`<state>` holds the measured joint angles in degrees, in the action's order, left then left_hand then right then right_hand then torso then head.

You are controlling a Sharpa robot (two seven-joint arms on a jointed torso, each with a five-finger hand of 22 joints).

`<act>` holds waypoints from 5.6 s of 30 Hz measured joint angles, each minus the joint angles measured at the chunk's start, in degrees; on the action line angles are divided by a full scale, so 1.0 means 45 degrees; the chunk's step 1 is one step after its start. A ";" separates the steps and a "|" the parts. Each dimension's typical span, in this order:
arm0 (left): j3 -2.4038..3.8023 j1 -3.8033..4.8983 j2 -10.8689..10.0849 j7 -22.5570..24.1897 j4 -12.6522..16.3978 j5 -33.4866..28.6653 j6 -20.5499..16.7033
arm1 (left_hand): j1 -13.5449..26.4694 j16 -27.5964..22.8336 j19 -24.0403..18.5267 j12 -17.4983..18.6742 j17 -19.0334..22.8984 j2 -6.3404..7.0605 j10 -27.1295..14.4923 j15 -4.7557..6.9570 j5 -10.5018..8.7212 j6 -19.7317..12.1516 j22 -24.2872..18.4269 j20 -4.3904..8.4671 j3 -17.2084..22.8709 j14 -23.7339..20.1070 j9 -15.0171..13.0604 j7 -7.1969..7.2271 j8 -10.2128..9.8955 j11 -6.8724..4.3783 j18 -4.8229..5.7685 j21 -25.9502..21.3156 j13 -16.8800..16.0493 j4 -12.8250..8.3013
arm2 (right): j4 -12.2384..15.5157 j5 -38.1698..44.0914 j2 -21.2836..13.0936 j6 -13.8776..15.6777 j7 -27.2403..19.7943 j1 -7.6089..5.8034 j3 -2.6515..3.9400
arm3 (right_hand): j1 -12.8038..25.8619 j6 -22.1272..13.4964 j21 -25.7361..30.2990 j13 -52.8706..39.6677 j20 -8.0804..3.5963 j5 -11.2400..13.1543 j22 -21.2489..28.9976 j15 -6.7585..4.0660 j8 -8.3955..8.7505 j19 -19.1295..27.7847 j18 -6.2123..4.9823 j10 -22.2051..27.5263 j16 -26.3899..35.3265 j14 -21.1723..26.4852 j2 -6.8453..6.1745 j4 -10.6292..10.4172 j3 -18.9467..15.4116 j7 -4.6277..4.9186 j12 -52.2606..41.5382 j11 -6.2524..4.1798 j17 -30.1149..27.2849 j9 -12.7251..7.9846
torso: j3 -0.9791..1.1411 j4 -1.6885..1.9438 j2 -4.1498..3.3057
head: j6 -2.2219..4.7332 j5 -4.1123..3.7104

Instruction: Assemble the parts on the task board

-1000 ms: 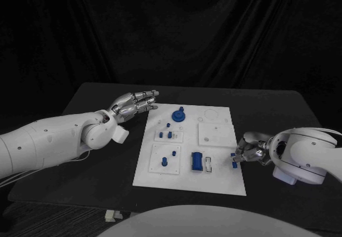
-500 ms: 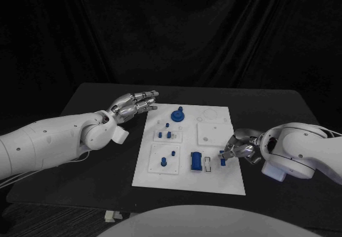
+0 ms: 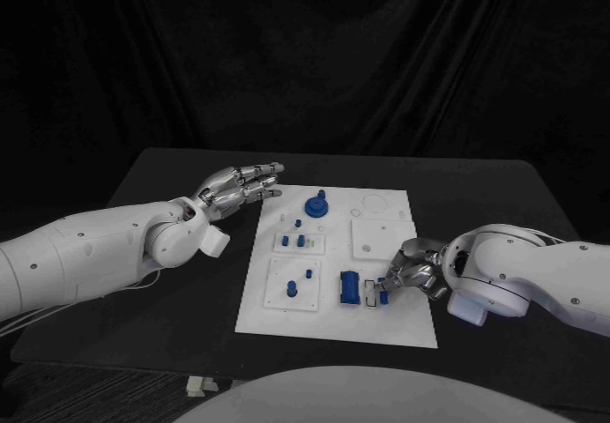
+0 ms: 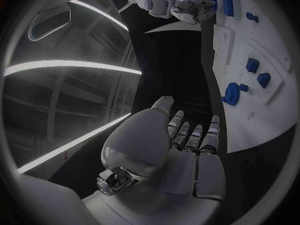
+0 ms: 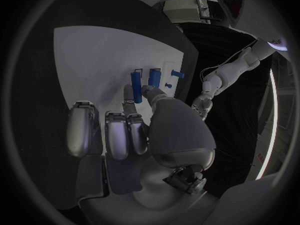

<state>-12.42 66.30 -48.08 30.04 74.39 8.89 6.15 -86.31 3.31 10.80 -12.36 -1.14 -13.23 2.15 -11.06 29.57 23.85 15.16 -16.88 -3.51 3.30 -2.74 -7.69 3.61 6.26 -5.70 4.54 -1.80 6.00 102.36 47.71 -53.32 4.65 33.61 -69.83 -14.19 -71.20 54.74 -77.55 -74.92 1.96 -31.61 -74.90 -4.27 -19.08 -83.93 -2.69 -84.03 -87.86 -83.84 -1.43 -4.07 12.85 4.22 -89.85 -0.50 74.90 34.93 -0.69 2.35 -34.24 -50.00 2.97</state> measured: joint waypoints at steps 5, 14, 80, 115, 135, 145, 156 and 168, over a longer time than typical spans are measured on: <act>0.0000 0.0000 0.0019 -0.0017 -0.0008 0.0000 0.0027 | 0.0000 0.0000 0.0000 0.0000 0.0000 0.0000 0.0001 0.0000 0.0000 0.0000 -0.0004 0.0000 0.0000 0.0000 0.0000 0.0000 0.0000 0.0001 0.0000 0.0000 0.0000 0.0000 | -0.0215 -0.0054 0.0251 -0.0077 -0.0033 0.0139 0.0000 | 0.0034 -0.0003 0.0000 0.0000 0.0000 0.0035 0.0000 0.0000 0.0001 0.0000 0.0000 0.0000 0.0000 -0.0001 -0.0034 0.0063 0.0065 0.0003 0.0000 0.0000 0.0000 0.0000 | 0.0005 0.0000 0.0007 | 0.0000 -0.0021; 0.0000 -0.0001 0.0036 -0.0055 -0.0021 0.0000 0.0076 | 0.0000 0.0000 0.0000 0.0000 0.0000 0.0000 -0.0047 0.0000 0.0000 0.0000 -0.0002 0.0000 0.0035 0.0000 0.0000 0.0000 0.0000 0.0048 -0.0001 0.0000 0.0000 -0.0036 | -0.0410 -0.0102 0.0482 -0.0127 -0.0110 0.0240 0.0000 | 0.0130 -0.0020 0.0000 0.0001 0.0000 0.0096 0.0000 0.0001 0.0003 0.0000 0.0000 0.0000 0.0000 -0.0001 -0.0033 0.0069 0.0070 0.0019 0.0000 0.0000 0.0000 -0.0001 | 0.0009 0.0002 0.0010 | 0.0000 0.0005; 0.0000 -0.0064 0.0008 -0.0311 -0.0030 0.0000 0.0313 | -0.0051 0.0052 0.0000 0.0000 0.0000 -0.0051 -0.0011 -0.0046 0.0049 -0.0045 -0.0049 0.0000 0.0317 -0.0047 0.0001 -0.0044 0.0000 0.0084 -0.0001 0.0000 0.0000 -0.0105 | 0.0273 0.0082 -0.0498 0.0683 -0.0677 0.0191 0.0003 | 0.3027 0.0141 0.0275 -0.0007 0.0046 0.4575 -0.0001 0.0007 -0.0399 -0.0046 0.0000 -0.0001 0.0050 -0.0009 0.0453 -0.1889 -0.1010 -0.0142 0.0000 -0.0002 0.0000 -0.0840 | -0.0004 -0.0011 0.0016 | 0.0000 0.0192; 0.0000 -0.0112 0.0025 -0.0388 -0.0089 0.0000 0.0412 | -0.0051 0.0051 0.0000 0.0000 0.0000 -0.0051 -0.0004 -0.0046 0.0049 -0.0044 -0.0075 0.0000 0.0439 -0.0047 0.0001 -0.0044 -0.0001 0.0090 0.0000 0.0000 0.0000 -0.0158 | 0.0602 0.2159 -0.0676 -0.0428 -0.1108 0.0944 -0.0001 | 0.1276 -0.1036 0.0274 -0.0002 -0.0434 0.6297 0.0000 -0.0478 -0.7214 -0.0026 0.0000 0.0017 0.0050 -0.0032 0.0119 -0.2097 -0.2805 -0.1047 0.0000 -0.0665 0.0000 0.5841 | -0.0001 -0.0027 0.0022 | 0.0000 0.0125; 0.0000 -0.0125 0.0024 -0.0445 -0.0100 0.0000 0.0466 | -0.0051 0.0051 0.0000 0.0000 0.0000 -0.0051 -0.0051 -0.0046 0.0049 -0.0044 -0.0073 0.0000 0.0474 -0.0047 0.0001 -0.0044 -0.0001 0.0135 -0.0001 0.0000 0.0000 -0.0194 | 0.0312 0.2351 -0.0357 -0.0551 -0.0763 0.0986 0.0000 | 0.1157 -0.0654 0.0338 0.0001 -0.0433 0.6297 -0.0008 -0.0555 -0.7765 -0.0025 0.0000 0.0017 0.0050 -0.0044 0.0407 -0.2114 -0.2821 -0.1075 0.0000 -0.0756 0.0000 0.6454 | -0.0009 -0.0023 0.0022 | 0.0000 0.0127; 0.0000 -0.0127 0.0007 -0.0467 -0.0092 0.0000 0.0477 | -0.0051 0.0051 0.0000 0.0000 0.0000 -0.0051 -0.0050 -0.0046 0.0049 -0.0089 -0.0072 0.0000 0.0526 -0.0046 0.0001 -0.0089 -0.0001 0.0135 0.0207 0.0000 0.0000 -0.0246 | 0.0187 0.2363 -0.0257 -0.0545 -0.0662 0.1002 0.0000 | 0.1196 -0.0314 0.0338 0.0002 -0.0479 0.6297 -0.0007 -0.0554 -0.8092 0.0021 -0.0001 0.0017 0.0050 -0.0044 0.0711 -0.2152 -0.2783 -0.1142 0.0000 -0.0756 0.0000 0.6748 | -0.0011 -0.0024 0.0027 | 0.0000 0.0142; 0.0000 -0.0129 -0.0085 -0.0507 -0.0064 0.0000 0.0480 | -0.0051 0.0050 0.0047 0.0000 0.0000 -0.0051 -0.0050 -0.0093 0.0049 -0.0089 -0.0071 0.0047 0.0562 0.0001 0.0001 -0.0089 -0.0001 0.0135 0.0205 0.0000 0.0000 -0.0210 | 0.0108 0.2366 -0.0184 -0.0560 -0.0576 0.1008 -0.0001 | 0.1177 -0.0019 0.0338 0.0002 -0.0526 0.6298 -0.0005 -0.0643 -0.8282 -0.0026 -0.0001 0.0019 0.0049 -0.0045 0.0858 -0.2186 -0.2749 -0.1212 0.0000 -0.0848 0.0000 0.6915 | -0.0011 -0.0024 0.0023 | 0.0000 0.0155; 0.0000 -0.0130 -0.0079 -0.0543 -0.0043 0.0000 0.0484 | -0.0051 0.0050 0.0047 0.0000 0.0000 -0.0051 -0.0050 -0.0093 0.0049 -0.0089 -0.0070 0.0046 0.0561 0.0001 0.0001 -0.0089 -0.0001 0.0134 0.0203 0.0000 0.0000 -0.0210 | -0.0007 0.2358 -0.0036 -0.0690 -0.0547 0.1015 0.0010 | -0.0195 0.0209 0.0401 0.0002 -0.0618 0.4986 -0.0003 -0.0735 -0.8287 -0.0027 -0.0001 0.0018 0.0050 -0.0047 0.0814 -0.1046 -0.2260 -0.1260 0.0000 -0.0937 0.0000 0.7087 | -0.0012 -0.0021 0.0016 | 0.0000 0.0159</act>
<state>-12.42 65.72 -48.43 27.59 74.20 8.90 8.33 -86.54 3.54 11.01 -12.36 -1.14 -13.46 1.93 -11.48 29.79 23.45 14.84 -16.67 -0.99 3.31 -2.73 -8.09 3.60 6.86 -4.79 4.54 -1.80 5.06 102.33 58.32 -53.48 1.54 31.15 -65.26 -14.15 -72.08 55.69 -75.75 -74.91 -0.83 -9.18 -74.92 -7.58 -56.37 -84.06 -2.69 -83.95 -87.64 -84.05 2.23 -8.78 2.68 -1.45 -89.85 -4.71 74.90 66.83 -0.75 2.25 -34.17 -50.00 3.69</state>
